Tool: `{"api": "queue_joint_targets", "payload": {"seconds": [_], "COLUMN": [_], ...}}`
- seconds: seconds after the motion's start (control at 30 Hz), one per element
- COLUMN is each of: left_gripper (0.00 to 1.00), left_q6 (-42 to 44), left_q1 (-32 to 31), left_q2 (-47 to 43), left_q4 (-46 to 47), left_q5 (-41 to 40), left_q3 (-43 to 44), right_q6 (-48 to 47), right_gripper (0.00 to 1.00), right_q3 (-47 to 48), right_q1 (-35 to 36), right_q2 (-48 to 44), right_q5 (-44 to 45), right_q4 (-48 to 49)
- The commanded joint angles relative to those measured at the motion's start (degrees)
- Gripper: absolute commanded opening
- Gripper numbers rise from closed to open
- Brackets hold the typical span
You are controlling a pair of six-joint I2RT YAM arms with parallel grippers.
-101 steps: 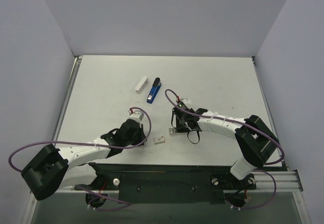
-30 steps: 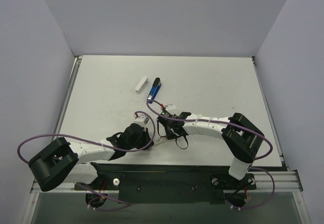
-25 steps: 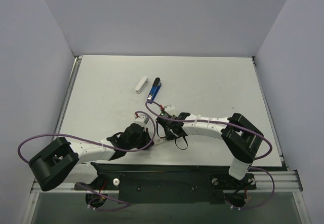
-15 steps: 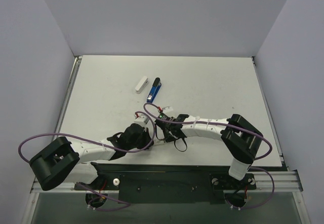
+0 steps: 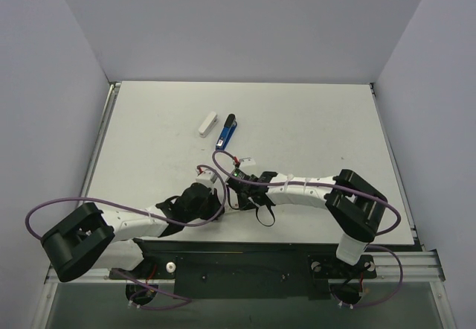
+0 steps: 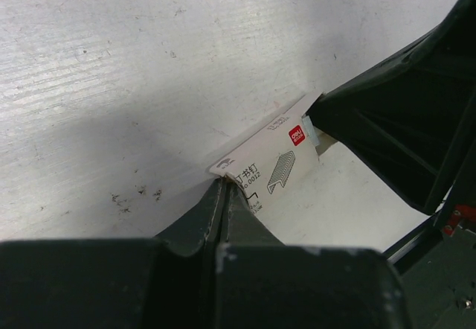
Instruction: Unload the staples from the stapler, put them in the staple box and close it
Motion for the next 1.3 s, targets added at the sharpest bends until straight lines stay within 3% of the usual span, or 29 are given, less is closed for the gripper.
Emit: {"api": "queue_joint_targets", "payload": {"seconds": [0.0,0.23,0.53,0.8,0.93,1.0,1.27], "left_gripper": [0.00,0.00,0.00,0.00,0.00,0.00,0.00], "left_q6": [-0.66,-0.49,1.09,1.45,1.45,1.45,1.45], "left_q1": [-0.96,-1.05,-0.96,-0.96,-0.96,-1.05,-0.96], "left_q2": [-0.57,-0.39,-6.72,-7.60,-7.34,-7.08,-4.53], "left_q4": [0.46,-0.15,-7.08,-9.11,-9.20,-9.20,-8.15], "left_q5": [-0.67,-1.02,-3.83,-4.10,-4.01,-4.01,-3.83], "left_q3": [-0.11,0.15,1.38,1.65,1.73,1.91,2.70], "right_q6": [4.01,3.40,2.78,2.52,2.61,2.78,3.05], "right_gripper": [0.00,0.05,0.17,0.20,0.15,0.01,0.00], "right_q3": [-1.61,-1.78,-3.01,-4.94,-7.31,-8.28,-9.16], "right_q1": [1.64,1.90,1.90,1.29,0.41,-0.20,-1.00], "right_q2": [-0.83,-2.93,-8.55,-12.34,-13.57,-13.75,-10.85], "right_q5": [-2.09,-0.25,3.44,6.08,6.08,5.38,2.22], "right_q4": [2.28,0.88,-2.02,-3.60,-2.64,-1.59,1.75]}}
